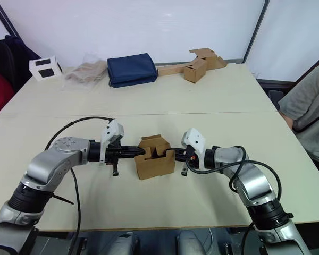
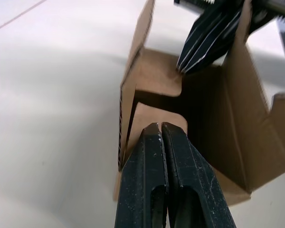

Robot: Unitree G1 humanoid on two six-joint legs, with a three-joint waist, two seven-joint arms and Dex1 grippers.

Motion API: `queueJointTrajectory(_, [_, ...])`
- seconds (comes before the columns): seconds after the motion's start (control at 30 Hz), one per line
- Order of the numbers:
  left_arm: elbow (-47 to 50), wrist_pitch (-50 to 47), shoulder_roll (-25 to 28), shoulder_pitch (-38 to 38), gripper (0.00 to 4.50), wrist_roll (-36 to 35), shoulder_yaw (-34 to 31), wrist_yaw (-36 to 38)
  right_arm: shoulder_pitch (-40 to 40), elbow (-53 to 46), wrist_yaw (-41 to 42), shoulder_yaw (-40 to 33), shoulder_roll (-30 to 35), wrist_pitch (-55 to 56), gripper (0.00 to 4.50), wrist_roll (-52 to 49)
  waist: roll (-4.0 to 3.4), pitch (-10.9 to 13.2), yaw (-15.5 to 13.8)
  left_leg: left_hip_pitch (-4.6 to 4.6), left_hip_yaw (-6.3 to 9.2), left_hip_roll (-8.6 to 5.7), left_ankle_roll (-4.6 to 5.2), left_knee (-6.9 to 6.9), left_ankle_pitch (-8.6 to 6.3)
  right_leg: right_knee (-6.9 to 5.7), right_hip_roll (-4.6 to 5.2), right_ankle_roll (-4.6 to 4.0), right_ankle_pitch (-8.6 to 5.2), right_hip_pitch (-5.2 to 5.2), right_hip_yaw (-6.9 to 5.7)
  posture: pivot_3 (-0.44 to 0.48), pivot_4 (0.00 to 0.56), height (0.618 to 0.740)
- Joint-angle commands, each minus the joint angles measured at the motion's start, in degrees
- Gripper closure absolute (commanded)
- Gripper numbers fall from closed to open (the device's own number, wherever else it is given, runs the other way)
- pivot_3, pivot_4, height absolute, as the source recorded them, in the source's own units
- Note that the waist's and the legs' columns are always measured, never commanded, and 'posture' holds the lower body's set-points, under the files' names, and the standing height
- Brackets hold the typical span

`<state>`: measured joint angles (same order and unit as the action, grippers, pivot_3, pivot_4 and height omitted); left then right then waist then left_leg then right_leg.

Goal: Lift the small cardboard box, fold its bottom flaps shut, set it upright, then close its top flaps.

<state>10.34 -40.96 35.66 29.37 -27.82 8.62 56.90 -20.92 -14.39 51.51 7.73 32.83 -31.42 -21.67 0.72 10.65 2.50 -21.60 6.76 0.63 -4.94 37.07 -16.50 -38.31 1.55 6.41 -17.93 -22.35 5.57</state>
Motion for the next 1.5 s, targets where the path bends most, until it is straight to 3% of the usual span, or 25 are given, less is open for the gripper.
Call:
queueJointTrajectory(0.03, [-0.05, -1.82, 0.54, 3.00, 4.44, -3.55, -5.31, -0.01, -0.90, -3.22, -1.05, -3.58, 0.24, -2.13, 4.50, -3.03, 0.00, 0.00, 0.02, 0.00, 0.00, 0.00, 0.00, 0.00, 0.00, 0.00, 0.00, 0.00, 0.00, -0.01, 0.00, 0.000, 0.150, 0.740])
queueJointTrajectory(0.23, [-3.68, -4.24, 3.43, 7.35, 4.44, -6.38, -8.46, 3.09, -2.27, -6.45, -2.33, -8.55, 0.60, -6.84, 4.50, -8.52, 0.00, 0.00, 0.10, -0.04, 0.00, 0.00, 0.00, -0.02, 0.00, 0.01, 0.00, 0.00, 0.00, -0.06, 0.00, 0.000, 0.150, 0.740])
queueJointTrajectory(0.43, [-13.86, 2.17, 5.22, 9.24, 4.44, -0.89, -6.55, 6.09, -4.12, -7.95, -3.42, -12.47, 2.95, -9.67, 4.50, -11.61, -0.02, 0.01, 0.05, -0.04, 0.00, 0.00, 0.00, -0.03, 0.00, 0.03, -0.02, 0.00, 0.00, -0.06, 0.00, 0.000, 0.150, 0.740])
queueJointTrajectory(0.6, [-22.40, 7.46, 2.54, 9.30, 4.44, 3.11, -4.56, 6.72, -5.90, -13.27, -4.59, -15.32, 3.93, -14.14, 4.50, -18.16, -0.03, 0.02, -0.02, -0.07, 0.00, -0.01, 0.00, -0.03, 0.00, 0.04, 0.00, 0.00, 0.00, -0.07, -0.01, 0.000, 0.150, 0.740])
queueJointTrajectory(0.77, [-31.73, 11.89, -2.48, 12.03, 4.44, 6.75, -1.74, 8.35, -3.29, -22.41, -4.14, -10.91, 5.54, -18.80, 4.50, -23.06, -0.03, 0.02, -0.07, -0.18, 0.04, -0.01, 0.00, 0.01, 0.00, 0.06, 0.00, 0.00, 0.00, -0.12, -0.06, 0.000, 0.150, 0.740])
queueJointTrajectory(0.93, [-39.06, 15.41, -5.27, 14.46, 4.44, 9.32, 0.03, 11.25, 1.78, -26.85, -3.95, -7.27, 8.53, -17.83, 4.50, -21.19, -0.02, 0.02, 0.00, -0.58, 0.11, -0.03, 0.00, 0.12, 0.01, 0.06, 0.02, 0.03, 0.03, -0.41, -0.14, 0.000, 0.150, 0.740])
queueJointTrajectory(1.2, [-45.30, 17.32, -10.32, 17.10, 4.44, 10.65, -0.41, 13.55, 2.40, -27.35, -3.70, 0.05, 11.56, -12.04, 4.50, -12.50, -0.01, 0.02, 0.01, -0.61, 0.12, -0.03, 0.00, 0.14, 0.00, 0.06, 0.00, 0.04, 0.04, -0.43, -0.16, 0.000, 0.150, 0.740])
queueJointTrajectory(1.5, [-45.61, 14.33, -11.72, 18.40, 4.44, 10.40, -0.31, 17.23, -1.69, -21.96, -4.14, 6.24, 8.13, -7.14, 4.50, -5.55, -0.01, 0.02, 0.06, -0.61, 0.13, -0.03, -0.01, 0.15, 0.01, 0.05, 0.00, 0.04, 0.04, -0.44, -0.17, 0.000, 0.150, 0.740])
